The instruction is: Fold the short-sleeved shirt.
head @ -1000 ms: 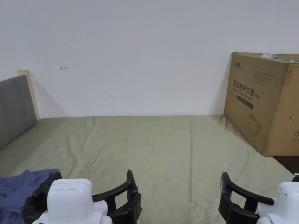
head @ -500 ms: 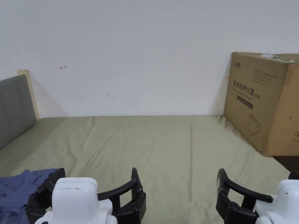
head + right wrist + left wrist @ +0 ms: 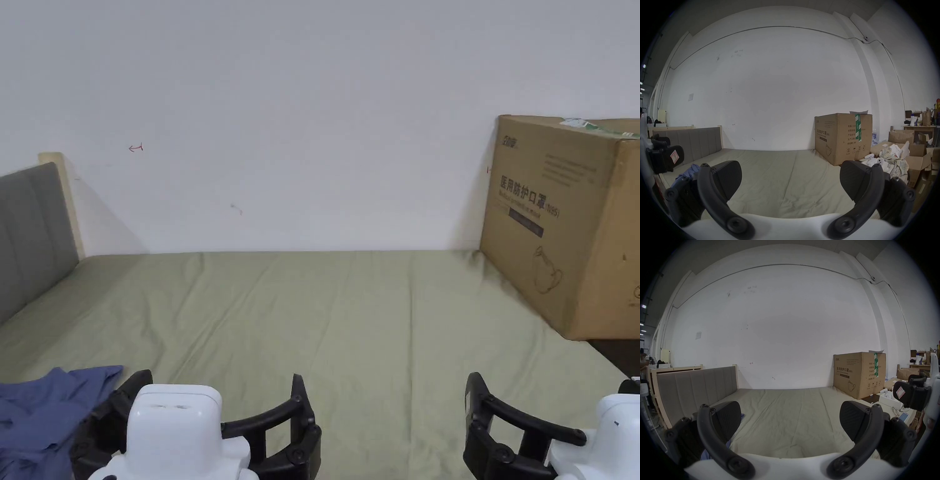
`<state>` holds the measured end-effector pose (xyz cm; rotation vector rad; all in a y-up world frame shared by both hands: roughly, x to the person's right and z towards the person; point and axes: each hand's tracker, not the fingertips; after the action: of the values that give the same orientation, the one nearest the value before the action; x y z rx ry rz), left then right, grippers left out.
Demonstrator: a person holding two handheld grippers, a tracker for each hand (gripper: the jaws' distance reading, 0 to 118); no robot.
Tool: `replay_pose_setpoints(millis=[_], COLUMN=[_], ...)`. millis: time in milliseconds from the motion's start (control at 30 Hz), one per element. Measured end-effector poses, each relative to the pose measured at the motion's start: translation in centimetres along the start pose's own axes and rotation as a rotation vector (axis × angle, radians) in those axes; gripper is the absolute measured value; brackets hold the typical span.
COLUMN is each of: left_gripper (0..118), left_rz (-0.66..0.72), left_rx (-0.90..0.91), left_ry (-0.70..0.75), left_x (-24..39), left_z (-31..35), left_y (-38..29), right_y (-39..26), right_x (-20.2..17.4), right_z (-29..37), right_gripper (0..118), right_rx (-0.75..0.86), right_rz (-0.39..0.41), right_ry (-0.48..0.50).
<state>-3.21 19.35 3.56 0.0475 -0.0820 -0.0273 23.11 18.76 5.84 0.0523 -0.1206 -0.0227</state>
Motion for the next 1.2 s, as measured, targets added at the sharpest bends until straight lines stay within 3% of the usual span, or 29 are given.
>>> replay_pose_setpoints(millis=[267,600,1033,1200], left_gripper=[118,118,118,116], left_rz=[0.001,0.014,0.288,0.228], left_rx=[0.012,-0.001,-0.105,-0.098], left_ry=[-0.003,-0.029,-0.219,-0.213], left_x=[-0.1,-0.2,-1.8,-1.2], left_z=[0.0,-0.1,-0.5,-0.1], left_y=[0.0,-0.3,-0.3,-0.4], right_y=[0.2,0.0,-0.1,0.0], right_x=[1.0,0.8,0.4,0.4], right_z=[-0.3,-0.3,0.0,0.1], right_gripper=[118,118,118,117], right_rx=[-0.045,-0.048,-0.034,-0.025], right_rz=[-0.097,-0.074,-0.039,-0.034], right_ry=[0.012,0.001,0.010,0.018])
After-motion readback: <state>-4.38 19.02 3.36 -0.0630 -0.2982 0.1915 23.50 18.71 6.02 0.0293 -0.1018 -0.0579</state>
